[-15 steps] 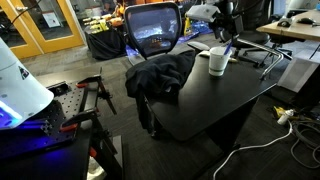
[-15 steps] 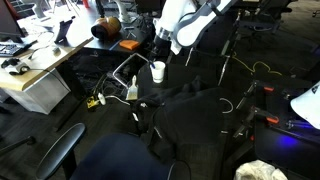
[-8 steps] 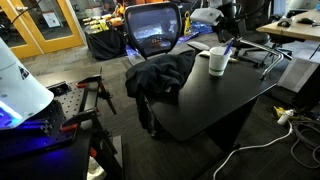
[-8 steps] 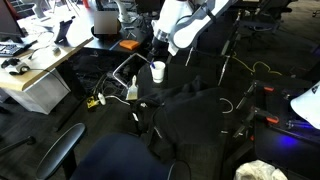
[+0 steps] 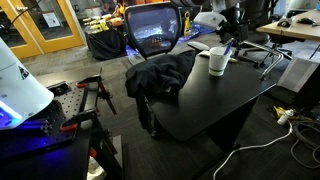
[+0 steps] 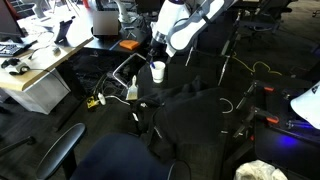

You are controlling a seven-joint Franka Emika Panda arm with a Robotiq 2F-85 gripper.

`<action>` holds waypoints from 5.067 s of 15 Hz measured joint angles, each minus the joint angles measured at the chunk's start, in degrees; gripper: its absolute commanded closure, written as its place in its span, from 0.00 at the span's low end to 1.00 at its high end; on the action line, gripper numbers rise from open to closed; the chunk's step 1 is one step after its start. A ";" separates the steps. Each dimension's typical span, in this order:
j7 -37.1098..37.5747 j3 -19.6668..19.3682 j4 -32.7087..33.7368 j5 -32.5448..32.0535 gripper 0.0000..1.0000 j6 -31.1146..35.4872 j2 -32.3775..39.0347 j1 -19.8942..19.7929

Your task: Move the marker from the cup to the table

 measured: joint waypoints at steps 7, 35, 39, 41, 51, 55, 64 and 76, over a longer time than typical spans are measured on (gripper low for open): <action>0.00 0.00 1.89 0.23 0.96 -0.11 1.52 -0.21; 10.21 -12.16 -23.78 -2.10 0.98 14.44 -25.03 10.61; 13.19 -20.23 -28.24 -3.03 0.98 13.97 -28.47 16.36; 14.09 -23.11 -29.62 -3.04 0.98 12.78 -29.31 18.00; 12.97 -16.98 -29.14 -0.47 0.98 -2.81 -28.82 9.36; 9.25 -9.69 -25.40 0.77 0.98 -4.46 -24.95 0.83; 2.44 -0.69 -8.83 4.56 0.98 -10.74 -8.91 -7.63; 2.03 -0.07 12.74 5.22 0.98 -27.07 4.93 -9.40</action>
